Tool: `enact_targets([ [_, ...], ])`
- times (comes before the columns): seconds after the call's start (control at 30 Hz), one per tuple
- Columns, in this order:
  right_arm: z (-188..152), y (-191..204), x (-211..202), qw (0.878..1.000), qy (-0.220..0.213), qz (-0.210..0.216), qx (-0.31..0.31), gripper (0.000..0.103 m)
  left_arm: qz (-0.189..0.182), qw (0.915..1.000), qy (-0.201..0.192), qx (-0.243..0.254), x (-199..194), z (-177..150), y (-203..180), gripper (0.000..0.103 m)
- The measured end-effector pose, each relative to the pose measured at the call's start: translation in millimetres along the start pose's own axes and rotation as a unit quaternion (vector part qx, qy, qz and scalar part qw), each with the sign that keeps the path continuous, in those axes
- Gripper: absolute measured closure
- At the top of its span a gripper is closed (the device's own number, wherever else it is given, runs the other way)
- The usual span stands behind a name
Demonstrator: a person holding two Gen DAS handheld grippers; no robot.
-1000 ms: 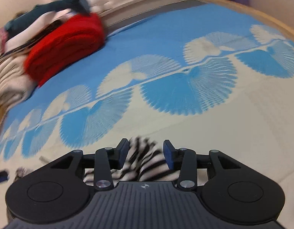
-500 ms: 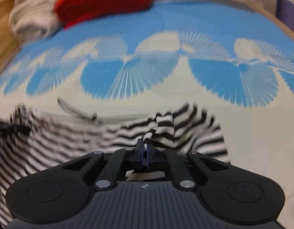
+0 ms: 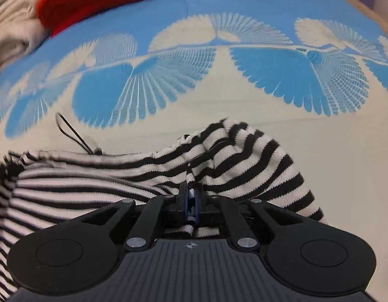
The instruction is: Fold small clothes
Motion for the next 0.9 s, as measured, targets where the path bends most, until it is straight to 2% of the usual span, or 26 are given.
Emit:
enact_targets([
  [0.07, 1.0, -1.5, -14.9, 1.000, 0.004, 0.015, 0.006, 0.087, -0.008, 1.0000, 0.000, -0.005, -12.5, -3.6, 5.5, 0.088],
  [0.13, 4.2, -12.0, -36.1, 0.999, -0.010, 0.033, 0.026, 0.081, -0.014, 0.9996, -0.021, -0.011, -36.2, -3.1, 12.3, 0.078],
  [0.17, 6.6, -18.8, -50.7, 0.998, -0.024, 0.038, 0.034, 0.078, -0.018, 0.9992, -0.035, -0.013, -51.2, -3.7, 17.2, 0.064],
  [0.2, 7.8, -25.2, -64.5, 0.998, -0.038, 0.041, 0.041, 0.070, -0.021, 0.9988, -0.043, -0.013, -63.9, -4.7, 20.5, 0.048],
  [0.23, 7.6, -34.2, -78.6, 0.996, -0.050, 0.045, 0.050, 0.062, -0.022, 0.9986, -0.048, -0.011, -75.6, -7.7, 24.3, 0.044],
  [0.33, -0.4, -65.9, -111.4, 0.993, -0.064, 0.059, 0.083, 0.057, -0.018, 0.9992, -0.032, 0.019, -103.1, -27.8, 29.7, 0.043],
  [0.4, -15.5, -86.6, -122.8, 0.992, -0.049, 0.070, 0.093, 0.055, -0.002, 0.9988, -0.009, 0.049, -112.6, -46.1, 33.5, 0.044],
  [0.47, -35.0, -102.5, -124.5, 0.994, -0.008, 0.068, 0.086, 0.055, 0.001, 0.9973, 0.021, 0.070, -116.6, -63.7, 38.8, 0.044],
  [0.6, -72.8, -114.5, -127.2, 0.997, 0.053, 0.054, 0.022, 0.053, -0.039, 0.9919, 0.100, 0.069, -109.0, -104.0, 52.1, 0.044],
  [0.67, -91.5, -117.1, -125.3, 0.996, 0.083, 0.038, -0.017, 0.051, -0.043, 0.9869, 0.131, 0.084, -104.0, -122.7, 55.0, 0.044],
  [0.73, -106.4, -119.1, -121.7, 0.992, 0.111, 0.026, -0.049, 0.050, -0.040, 0.9835, 0.148, 0.097, -101.1, -134.9, 58.9, 0.044],
  [0.8, -116.9, -117.9, -118.2, 0.989, 0.131, 0.018, -0.068, 0.050, -0.041, 0.9825, 0.163, 0.081, -96.7, -141.1, 68.1, 0.047],
  [0.83, -120.3, -116.8, -116.6, 0.988, 0.135, 0.014, -0.078, 0.051, -0.042, 0.9823, 0.167, 0.074, -95.9, -143.3, 72.6, 0.051],
  [0.87, -122.8, -115.6, -116.0, 0.987, 0.137, 0.011, -0.087, 0.053, -0.042, 0.9817, 0.172, 0.070, -95.0, -145.4, 75.4, 0.070],
  [0.9, -123.8, -114.9, -116.9, 0.986, 0.137, 0.011, -0.094, 0.065, -0.043, 0.9808, 0.176, 0.071, -94.6, -147.2, 76.3, 0.095],
])
Point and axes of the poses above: each gripper's, at about its wrist camera, not at the fingertips, and x roughly the way its jaws point, y to its left, z to its top, the point moved 4 cm from there along x, roughly the way its jaws point, and after that the axes turned 10 degrees about x, right-handed, at the moved point
